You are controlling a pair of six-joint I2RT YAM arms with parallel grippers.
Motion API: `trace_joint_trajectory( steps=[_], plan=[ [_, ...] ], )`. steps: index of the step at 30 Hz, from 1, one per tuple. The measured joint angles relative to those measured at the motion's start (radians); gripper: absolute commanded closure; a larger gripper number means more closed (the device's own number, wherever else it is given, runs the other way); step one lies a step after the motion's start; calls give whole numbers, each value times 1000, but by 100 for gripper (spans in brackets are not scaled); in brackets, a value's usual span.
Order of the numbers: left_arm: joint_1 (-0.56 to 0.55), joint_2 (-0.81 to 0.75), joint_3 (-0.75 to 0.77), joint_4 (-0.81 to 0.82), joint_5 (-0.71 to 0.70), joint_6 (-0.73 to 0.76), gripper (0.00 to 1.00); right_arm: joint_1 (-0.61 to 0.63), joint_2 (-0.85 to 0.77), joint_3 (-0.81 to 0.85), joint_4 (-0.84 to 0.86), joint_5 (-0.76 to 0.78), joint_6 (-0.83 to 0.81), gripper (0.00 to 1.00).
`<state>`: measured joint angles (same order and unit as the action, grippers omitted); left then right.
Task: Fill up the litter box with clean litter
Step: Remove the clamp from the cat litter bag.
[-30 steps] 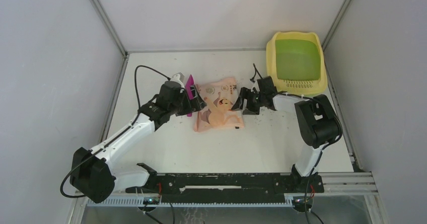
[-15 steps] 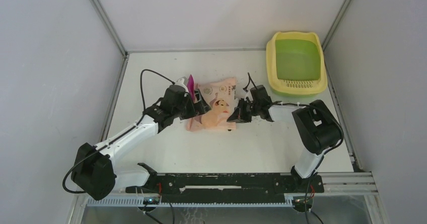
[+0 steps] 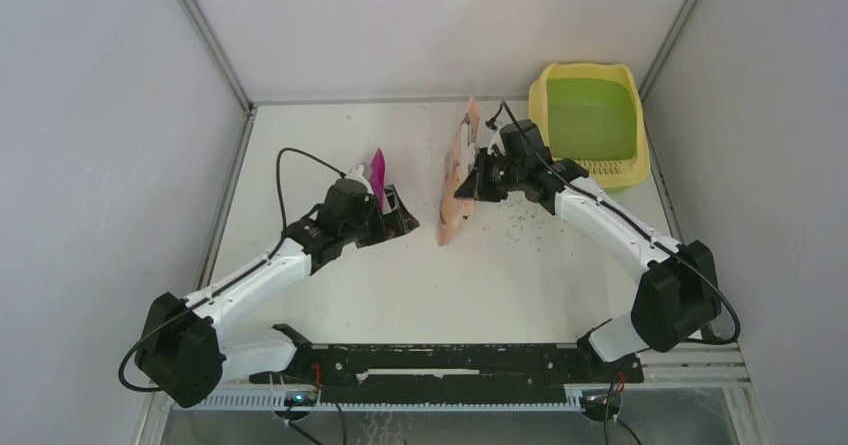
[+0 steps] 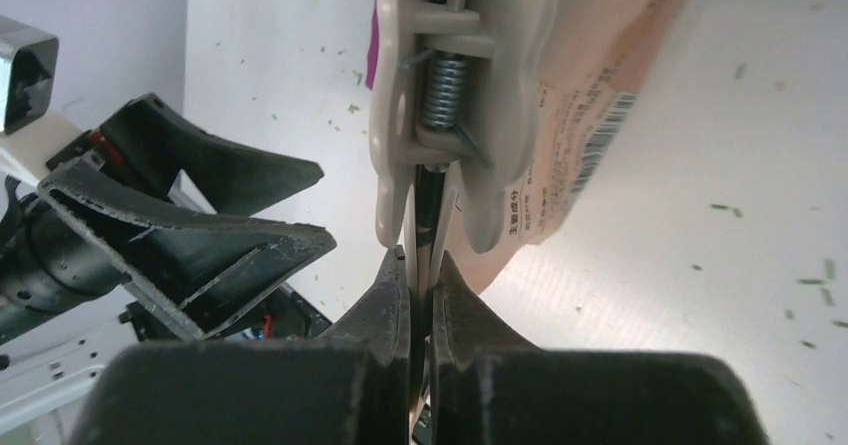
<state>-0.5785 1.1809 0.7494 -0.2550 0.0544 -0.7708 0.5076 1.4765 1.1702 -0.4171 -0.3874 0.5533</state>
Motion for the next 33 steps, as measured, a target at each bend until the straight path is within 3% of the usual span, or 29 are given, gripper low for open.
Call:
trace_joint_trajectory(
  steps=[11,22,33],
  plan=[
    [-79,-3,-26,51,-28,-47,1,79,37,132,-274,222,-69,100],
    [-93,6,-35,69,-34,-62,1,132,41,219,-441,331,-103,100],
    [-97,59,-35,126,-35,-76,1,192,147,216,-404,323,-111,99]
  ],
)
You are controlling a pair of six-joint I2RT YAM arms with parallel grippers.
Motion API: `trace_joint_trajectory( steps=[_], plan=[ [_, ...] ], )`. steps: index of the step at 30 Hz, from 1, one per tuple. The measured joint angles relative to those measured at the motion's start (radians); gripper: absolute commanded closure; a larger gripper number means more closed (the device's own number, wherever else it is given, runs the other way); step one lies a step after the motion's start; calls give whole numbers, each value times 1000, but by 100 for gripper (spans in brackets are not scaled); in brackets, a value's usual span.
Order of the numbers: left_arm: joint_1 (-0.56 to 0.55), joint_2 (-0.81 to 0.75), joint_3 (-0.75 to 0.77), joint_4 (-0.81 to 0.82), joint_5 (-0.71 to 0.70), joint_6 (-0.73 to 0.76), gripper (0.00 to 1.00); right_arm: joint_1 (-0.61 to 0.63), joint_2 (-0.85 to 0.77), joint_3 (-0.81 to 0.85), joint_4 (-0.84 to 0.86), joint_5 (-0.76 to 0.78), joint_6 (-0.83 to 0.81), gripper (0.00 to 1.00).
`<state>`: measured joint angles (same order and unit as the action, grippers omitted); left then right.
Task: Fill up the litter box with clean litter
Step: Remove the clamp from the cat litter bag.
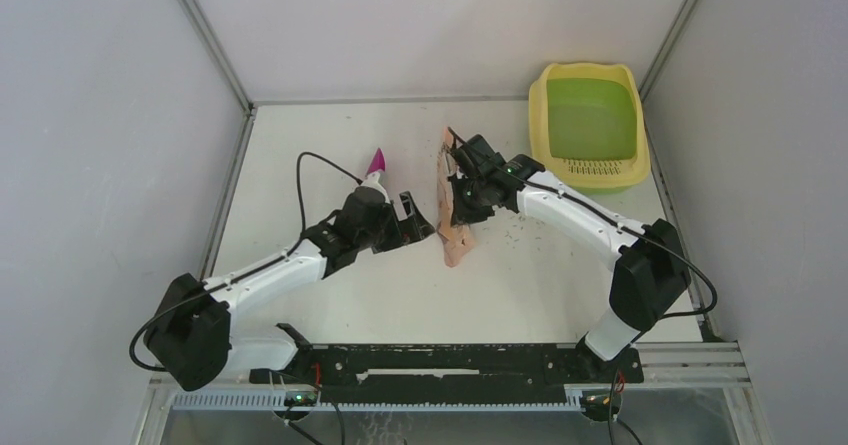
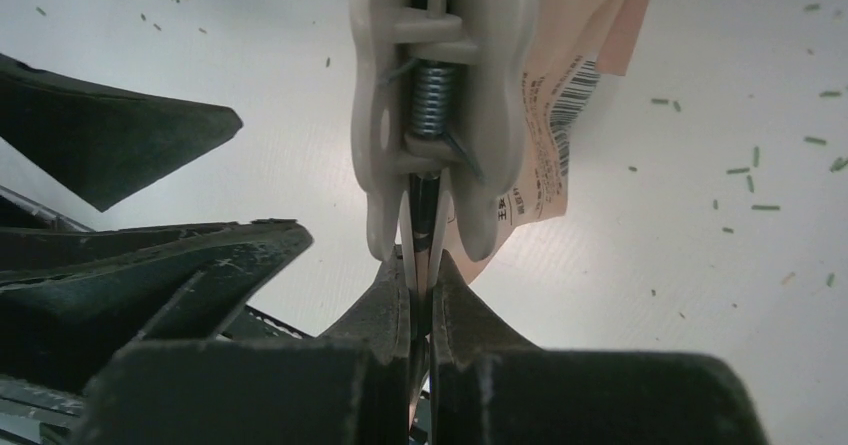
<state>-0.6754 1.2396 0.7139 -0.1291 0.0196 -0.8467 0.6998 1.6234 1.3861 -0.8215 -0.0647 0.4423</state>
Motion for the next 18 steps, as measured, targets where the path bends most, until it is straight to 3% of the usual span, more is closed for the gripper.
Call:
trace_joint_trajectory(
  steps=[2,5,7,9,18],
  plan=[
    [-6,19,0,15,0,-5,1,4,0,-15,20,-3,-2,88],
    [-18,51,0,47,0,-20,1,6,0,-26,37,-8,-11,46],
    [-30,84,0,67,0,-29,1,3,0,-32,39,-5,-17,33],
    [-43,126,1,80,2,-34,2,-8,0,-42,37,4,-27,26],
    [-71,209,3,106,2,-44,2,-188,-56,-55,43,2,-84,24]
  ],
)
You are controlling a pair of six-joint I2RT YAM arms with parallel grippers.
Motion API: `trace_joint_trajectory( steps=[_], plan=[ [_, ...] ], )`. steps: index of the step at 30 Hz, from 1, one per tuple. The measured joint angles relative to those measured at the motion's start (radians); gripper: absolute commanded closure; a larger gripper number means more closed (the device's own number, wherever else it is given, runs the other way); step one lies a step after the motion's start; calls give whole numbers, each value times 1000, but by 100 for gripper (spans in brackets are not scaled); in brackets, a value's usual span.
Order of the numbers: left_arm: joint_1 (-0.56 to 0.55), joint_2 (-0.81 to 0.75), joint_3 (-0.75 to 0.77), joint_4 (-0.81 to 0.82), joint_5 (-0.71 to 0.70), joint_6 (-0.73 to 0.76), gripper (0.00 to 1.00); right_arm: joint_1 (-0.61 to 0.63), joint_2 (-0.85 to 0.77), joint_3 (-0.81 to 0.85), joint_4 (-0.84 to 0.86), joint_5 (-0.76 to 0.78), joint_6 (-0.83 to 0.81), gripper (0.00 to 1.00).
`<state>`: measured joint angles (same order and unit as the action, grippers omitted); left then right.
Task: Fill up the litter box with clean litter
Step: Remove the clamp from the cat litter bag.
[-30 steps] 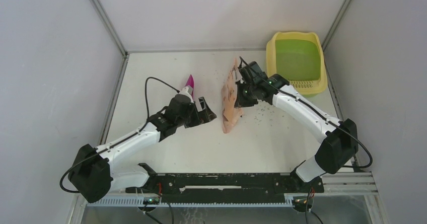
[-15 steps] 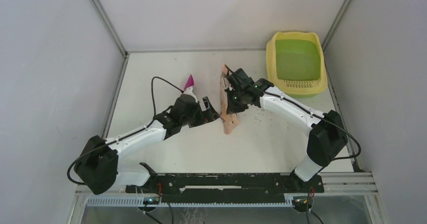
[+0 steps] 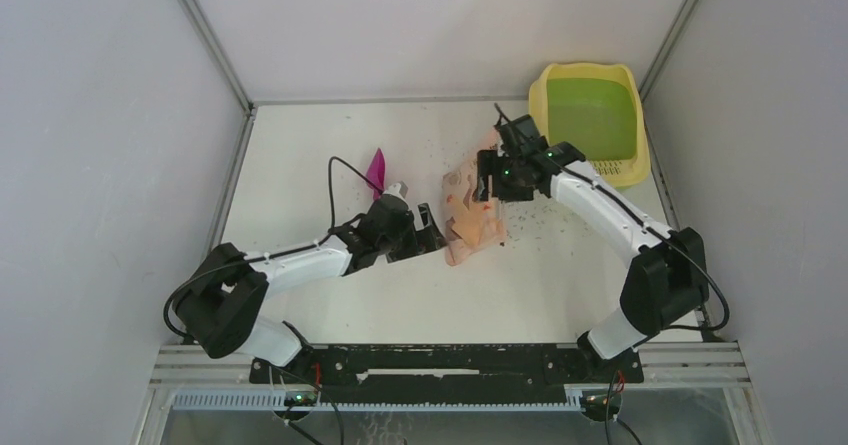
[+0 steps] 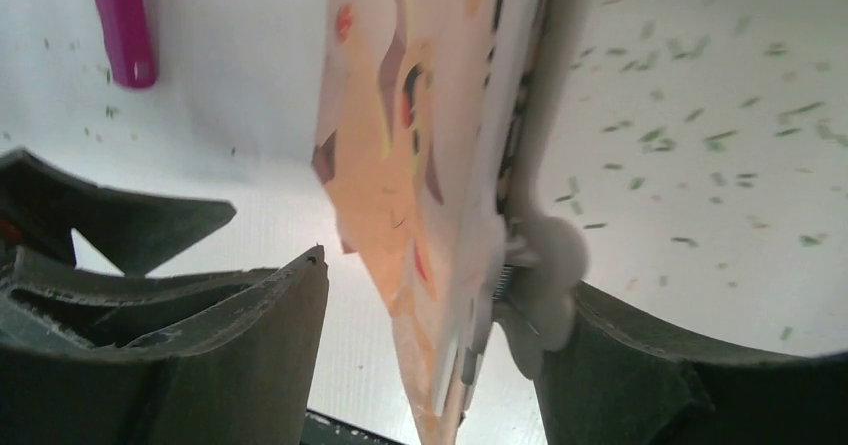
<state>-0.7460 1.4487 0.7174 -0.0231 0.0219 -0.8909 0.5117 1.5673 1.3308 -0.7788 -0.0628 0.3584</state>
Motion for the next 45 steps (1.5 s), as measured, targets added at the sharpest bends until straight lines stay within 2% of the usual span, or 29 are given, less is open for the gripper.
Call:
trace_joint_trajectory(
  steps=[3,7,13,15,21,33,34,36,40,45],
  plan=[
    [0,0,1,5,0,0,2,-70,-23,0,18,-9,-15,24],
    [0,0,2,6,0,0,2,-130,-48,-1,59,-58,-24,32],
    [0,6,22,6,0,0,2,-169,-50,-4,114,-146,-42,57],
    [0,6,23,6,0,0,2,-168,-49,-6,125,-163,-43,61],
    [0,6,24,0,0,0,2,-162,-49,-27,131,-161,-43,60],
    [0,29,50,-16,0,1,2,-140,-70,-55,94,-71,-43,68],
    [0,29,50,-16,0,1,2,-137,-76,-55,86,-62,-43,67],
    [0,30,50,-16,0,1,2,-135,-87,-55,74,-50,-43,58],
    [0,31,50,-16,0,1,2,-130,-105,-53,59,-30,-47,51],
    [0,31,50,-16,0,1,2,-130,-116,-47,52,-15,-48,62]
  ],
)
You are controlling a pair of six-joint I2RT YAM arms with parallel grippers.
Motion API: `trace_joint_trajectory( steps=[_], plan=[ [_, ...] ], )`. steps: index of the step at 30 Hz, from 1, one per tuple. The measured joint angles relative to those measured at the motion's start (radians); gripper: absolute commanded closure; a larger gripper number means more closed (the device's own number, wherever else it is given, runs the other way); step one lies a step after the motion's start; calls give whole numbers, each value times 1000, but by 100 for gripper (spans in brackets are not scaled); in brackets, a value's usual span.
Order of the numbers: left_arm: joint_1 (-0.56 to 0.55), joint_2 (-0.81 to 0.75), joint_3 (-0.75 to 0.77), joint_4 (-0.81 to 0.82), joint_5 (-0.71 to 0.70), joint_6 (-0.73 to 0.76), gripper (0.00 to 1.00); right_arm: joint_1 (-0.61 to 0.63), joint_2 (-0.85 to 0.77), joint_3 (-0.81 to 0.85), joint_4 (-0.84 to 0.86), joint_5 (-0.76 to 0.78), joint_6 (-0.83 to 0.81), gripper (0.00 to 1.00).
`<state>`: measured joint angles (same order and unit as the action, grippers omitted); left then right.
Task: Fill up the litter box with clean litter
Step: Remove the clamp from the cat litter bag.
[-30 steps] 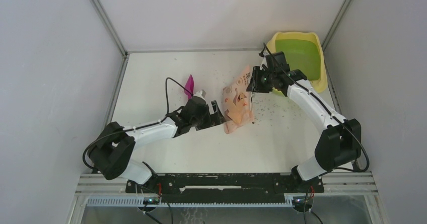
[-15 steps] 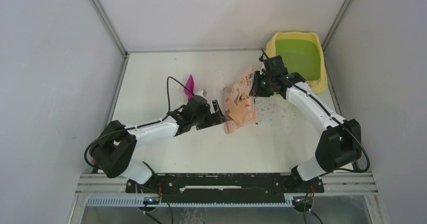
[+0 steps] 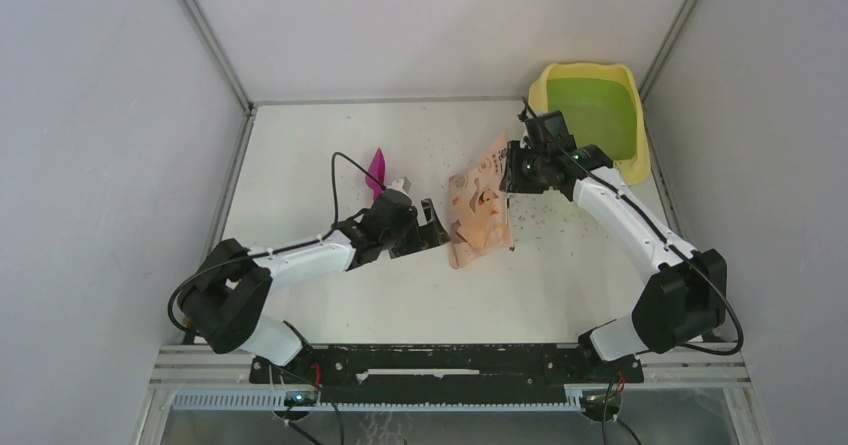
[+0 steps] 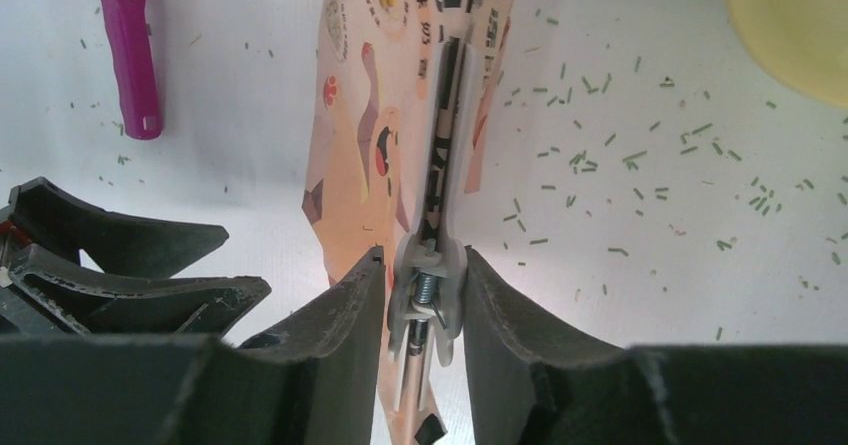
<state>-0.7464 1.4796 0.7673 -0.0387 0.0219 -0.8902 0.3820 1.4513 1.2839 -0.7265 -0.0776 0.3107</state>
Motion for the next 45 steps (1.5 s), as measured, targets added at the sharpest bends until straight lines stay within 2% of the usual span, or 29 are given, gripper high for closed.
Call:
trace_joint_trajectory(
  steps=[9,12,24,34,39,45],
  plan=[
    [0,0,0,0,0,0,2,17,-2,0,-14,40,0,82],
    [0,0,0,0,0,0,2,25,-3,0,-23,55,0,100],
    [0,-8,0,-1,-1,0,2,63,-16,60,-37,-2,1,100],
    [2,-95,-23,-3,-23,0,1,130,-19,88,56,-251,57,100],
    [13,-136,-61,-18,-45,0,1,175,19,100,111,-320,89,100],
    [37,-194,-132,-37,-64,0,1,189,51,101,96,-297,97,100]
  ],
)
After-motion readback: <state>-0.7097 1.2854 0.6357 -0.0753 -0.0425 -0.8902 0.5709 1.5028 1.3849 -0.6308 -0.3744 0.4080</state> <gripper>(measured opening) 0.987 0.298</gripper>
